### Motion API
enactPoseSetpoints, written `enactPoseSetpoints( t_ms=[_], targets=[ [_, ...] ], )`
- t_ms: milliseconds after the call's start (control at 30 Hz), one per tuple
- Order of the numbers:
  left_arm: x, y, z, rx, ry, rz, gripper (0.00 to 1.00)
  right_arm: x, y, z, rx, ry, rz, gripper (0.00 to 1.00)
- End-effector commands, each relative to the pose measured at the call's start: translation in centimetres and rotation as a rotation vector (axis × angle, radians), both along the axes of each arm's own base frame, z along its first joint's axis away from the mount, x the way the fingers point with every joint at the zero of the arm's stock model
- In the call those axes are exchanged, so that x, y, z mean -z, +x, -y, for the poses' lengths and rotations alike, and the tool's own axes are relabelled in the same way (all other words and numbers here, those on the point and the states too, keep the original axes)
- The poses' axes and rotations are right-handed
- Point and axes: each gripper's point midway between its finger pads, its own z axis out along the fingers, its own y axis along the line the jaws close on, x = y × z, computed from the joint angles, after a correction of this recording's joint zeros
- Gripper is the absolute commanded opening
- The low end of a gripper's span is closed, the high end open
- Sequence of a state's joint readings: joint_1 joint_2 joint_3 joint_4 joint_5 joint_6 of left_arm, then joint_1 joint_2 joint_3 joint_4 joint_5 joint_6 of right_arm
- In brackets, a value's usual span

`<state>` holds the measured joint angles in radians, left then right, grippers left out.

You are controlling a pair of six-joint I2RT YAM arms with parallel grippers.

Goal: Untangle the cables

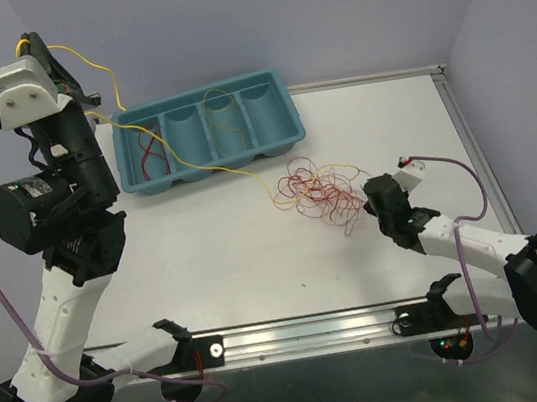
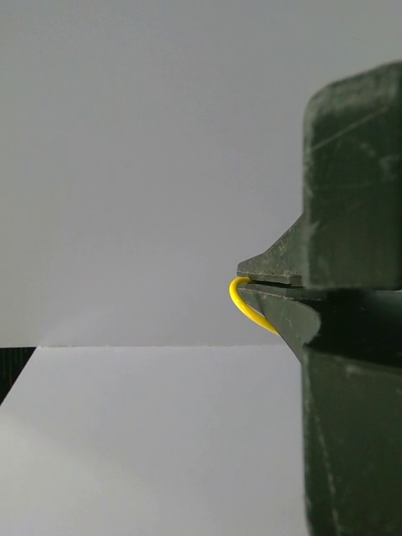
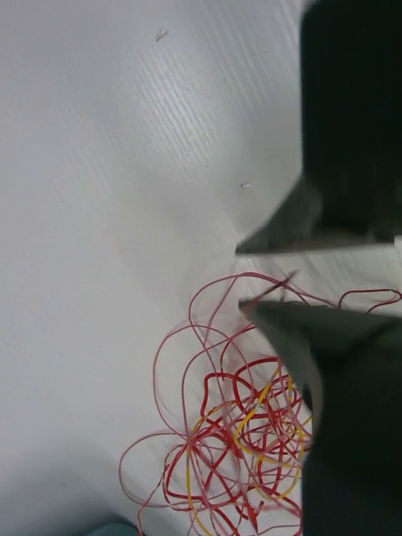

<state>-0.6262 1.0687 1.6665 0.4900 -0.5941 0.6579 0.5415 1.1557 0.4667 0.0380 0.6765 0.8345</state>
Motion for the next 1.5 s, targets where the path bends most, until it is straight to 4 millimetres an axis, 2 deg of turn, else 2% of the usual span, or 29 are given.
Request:
enactPoseSetpoints(
  t_ms=[0, 100, 133, 200, 300, 333, 367, 400, 467, 567, 600, 633, 667, 700, 733, 767, 833, 900, 933, 1000, 1033, 1067, 1100, 1133, 1167, 1300, 1367, 1467],
  targets=[
    [-1.4, -3.0, -0.8, 0.063, -0.018, 0.113, 0.00, -2.5, 1.2, -1.4, -0.063, 0.018, 0.029, 0.68],
    [-1.2, -2.5, -0.3, 0.074, -0.007, 0.097, 0.00, -3.9, 1.2, -2.0, -0.118, 0.029, 0.083, 0.68],
    [-1.1, -2.4, -0.6, 0.057, -0.012, 0.088, 0.00, -4.1, 1.0, -1.7, -0.112, 0.028, 0.102, 0.79],
    [-1.0, -2.3, -0.4, 0.062, -0.006, 0.087, 0.00, -4.7, 0.9, -1.3, -0.108, 0.015, 0.121, 0.82],
    [-0.9, -2.9, 0.1, 0.115, 0.002, 0.108, 0.00, -5.4, 0.9, -2.4, -0.195, 0.002, 0.129, 0.87],
    [-0.7, -2.8, 0.8, 0.143, 0.026, 0.113, 0.00, -6.7, 1.0, -4.8, -0.327, 0.051, 0.179, 0.89],
    [-0.5, -2.7, 1.3, 0.171, 0.033, 0.107, 0.00, -6.5, 0.5, -5.6, -0.410, 0.029, 0.194, 0.89],
    [-0.4, -2.6, 1.6, 0.183, 0.039, 0.105, 0.00, -8.1, 0.4, -7.5, -0.504, 0.081, 0.268, 0.90],
    [-0.2, -2.4, 2.0, 0.201, 0.044, 0.092, 0.00, -9.2, -0.3, -9.0, -0.617, 0.082, 0.328, 0.93],
    [0.0, -2.1, 2.7, 0.222, 0.061, 0.087, 0.00, -12.3, -2.9, -14.7, -0.985, 0.140, 0.419, 0.94],
    [0.1, -2.0, 2.8, 0.223, 0.065, 0.087, 0.00, -12.1, -3.0, -15.2, -1.004, 0.134, 0.413, 0.94],
    [0.1, -2.0, 3.0, 0.235, 0.066, 0.088, 0.00, -13.1, -5.1, -17.8, -1.147, 0.157, 0.459, 0.94],
    [0.1, -2.0, 3.1, 0.241, 0.063, 0.090, 0.00, -13.2, -5.9, -19.0, -1.213, 0.123, 0.478, 0.94],
    [0.1, -2.0, 3.2, 0.246, 0.064, 0.090, 0.00, -12.3, -6.2, -20.4, -1.259, 0.100, 0.457, 0.95],
    [0.1, -1.9, 3.3, 0.252, 0.061, 0.091, 0.00, -12.8, -7.9, -23.8, -1.361, 0.052, 0.463, 0.96],
    [0.1, -1.9, 3.4, 0.260, 0.059, 0.093, 0.00, -12.8, -7.9, -23.8, -1.367, 0.031, 0.473, 0.96],
    [0.0, -1.9, 3.6, 0.268, 0.060, 0.093, 0.00, -12.5, -8.3, -26.3, -1.428, 0.014, 0.455, 0.96],
    [-0.1, -1.8, 3.8, 0.281, 0.055, 0.092, 0.00, -12.7, -7.9, -27.4, -1.449, -0.003, 0.464, 0.96],
    [-0.3, -1.8, 3.9, 0.287, 0.056, 0.096, 0.00, -13.1, -7.5, -28.8, -1.479, -0.006, 0.474, 0.96],
    [-0.3, -1.6, 4.1, 0.295, 0.055, 0.089, 0.00, -13.4, -7.3, -30.2, -1.520, -0.005, 0.483, 0.96],
    [-0.5, -1.7, 4.1, 0.296, 0.052, 0.092, 0.00, -12.2, -7.5, -31.1, -1.571, 0.004, 0.447, 0.96],
    [-0.5, -1.6, 4.2, 0.297, 0.053, 0.088, 0.00, -13.3, -7.1, -32.2, -1.590, 0.016, 0.469, 0.96],
    [-0.5, -1.5, 4.2, 0.296, 0.053, 0.086, 0.00, -12.9, -7.5, -33.0, -1.632, 0.029, 0.453, 0.96],
    [-0.5, -1.5, 4.2, 0.297, 0.055, 0.085, 0.00, -11.1, -7.3, -33.8, -1.652, 0.025, 0.406, 0.96],
    [-0.4, -1.4, 4.3, 0.296, 0.057, 0.081, 0.00, -11.9, -6.8, -34.8, -1.654, 0.015, 0.431, 0.96],
    [-0.5, -1.2, 4.4, 0.298, 0.057, 0.079, 0.00, -10.2, -6.5, -37.7, -1.699, 0.007, 0.397, 0.96],
    [-0.4, -1.1, 4.4, 0.294, 0.060, 0.075, 0.00, -9.6, -7.2, -38.9, -1.737, 0.018, 0.385, 0.96],
    [-0.3, -0.9, 4.5, 0.284, 0.069, 0.070, 0.00, -7.7, -8.4, -40.9, -1.799, -0.001, 0.349, 0.95]
  ],
)
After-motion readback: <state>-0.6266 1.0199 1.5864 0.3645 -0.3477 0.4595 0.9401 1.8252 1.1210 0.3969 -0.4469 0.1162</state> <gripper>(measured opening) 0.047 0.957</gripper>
